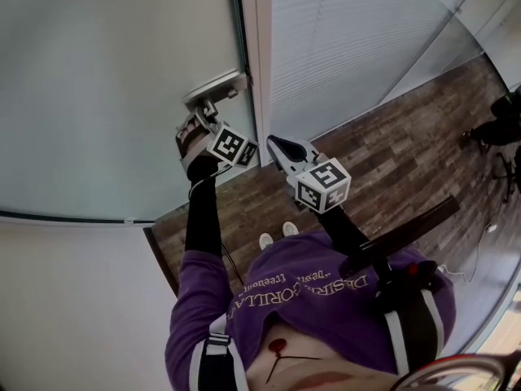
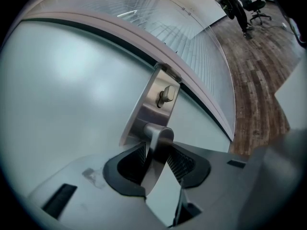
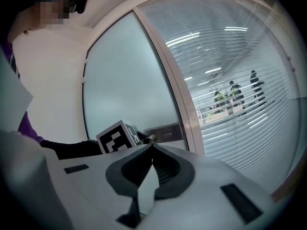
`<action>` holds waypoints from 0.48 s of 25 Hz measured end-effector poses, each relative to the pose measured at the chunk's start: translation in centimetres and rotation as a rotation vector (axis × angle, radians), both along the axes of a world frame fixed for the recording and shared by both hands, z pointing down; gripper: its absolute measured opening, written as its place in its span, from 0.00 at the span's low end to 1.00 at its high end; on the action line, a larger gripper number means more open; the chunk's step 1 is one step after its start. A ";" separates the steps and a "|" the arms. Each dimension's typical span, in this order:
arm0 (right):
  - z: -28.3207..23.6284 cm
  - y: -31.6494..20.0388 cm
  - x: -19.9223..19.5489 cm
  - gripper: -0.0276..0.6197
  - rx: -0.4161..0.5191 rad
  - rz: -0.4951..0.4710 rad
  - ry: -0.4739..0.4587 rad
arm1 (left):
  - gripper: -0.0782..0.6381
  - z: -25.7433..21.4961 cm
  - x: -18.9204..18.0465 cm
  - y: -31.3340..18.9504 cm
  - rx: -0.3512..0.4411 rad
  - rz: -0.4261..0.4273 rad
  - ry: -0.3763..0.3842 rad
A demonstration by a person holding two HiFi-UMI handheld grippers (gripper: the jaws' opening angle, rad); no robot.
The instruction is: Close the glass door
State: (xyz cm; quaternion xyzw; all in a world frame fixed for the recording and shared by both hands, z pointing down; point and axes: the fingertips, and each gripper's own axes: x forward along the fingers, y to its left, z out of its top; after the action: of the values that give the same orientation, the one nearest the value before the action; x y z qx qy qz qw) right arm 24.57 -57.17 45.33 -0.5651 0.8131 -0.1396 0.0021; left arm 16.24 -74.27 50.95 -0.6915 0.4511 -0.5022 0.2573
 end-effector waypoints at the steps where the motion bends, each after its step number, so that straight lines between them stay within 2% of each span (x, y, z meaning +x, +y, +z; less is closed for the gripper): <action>1: -0.2 -0.1 0.2 0.04 -0.001 0.002 -0.003 | 0.28 -0.1 0.0 0.0 -0.001 -0.003 -0.008; 7: -0.6 0.3 0.5 0.04 0.001 0.010 -0.007 | 0.28 -0.5 0.3 0.5 0.033 0.038 -0.005; 12: 0.1 0.8 1.0 0.04 -0.005 0.022 -0.012 | 0.28 -0.7 0.1 0.9 0.121 0.073 0.001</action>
State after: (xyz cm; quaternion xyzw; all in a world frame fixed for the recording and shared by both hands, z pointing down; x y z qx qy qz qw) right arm 25.58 -56.36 45.40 -0.5734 0.8064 -0.1447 0.0070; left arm 16.37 -73.38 50.27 -0.6909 0.4555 -0.4638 0.3165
